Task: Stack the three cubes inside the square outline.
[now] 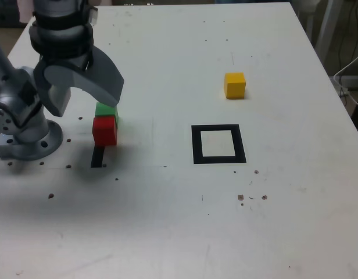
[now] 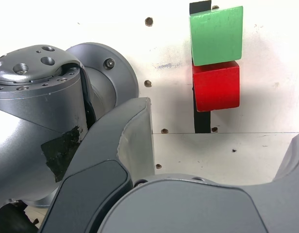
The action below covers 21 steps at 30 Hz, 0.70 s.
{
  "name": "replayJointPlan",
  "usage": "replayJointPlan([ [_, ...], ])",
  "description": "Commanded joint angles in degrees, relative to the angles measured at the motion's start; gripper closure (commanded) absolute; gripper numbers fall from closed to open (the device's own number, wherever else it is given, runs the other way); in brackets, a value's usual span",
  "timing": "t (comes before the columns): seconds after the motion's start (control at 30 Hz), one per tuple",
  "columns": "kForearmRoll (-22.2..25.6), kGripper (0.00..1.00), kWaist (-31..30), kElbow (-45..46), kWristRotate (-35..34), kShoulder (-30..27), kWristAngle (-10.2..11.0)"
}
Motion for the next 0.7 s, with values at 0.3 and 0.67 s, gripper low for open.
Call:
replayJointPlan([
  [0.3,-0.4,0.03,0.0,-0.2,-0.1,0.1,-1.1],
  [0.67,-0.7,0.01,-1.7,-0.7,-1.7,0.2,-5.4],
])
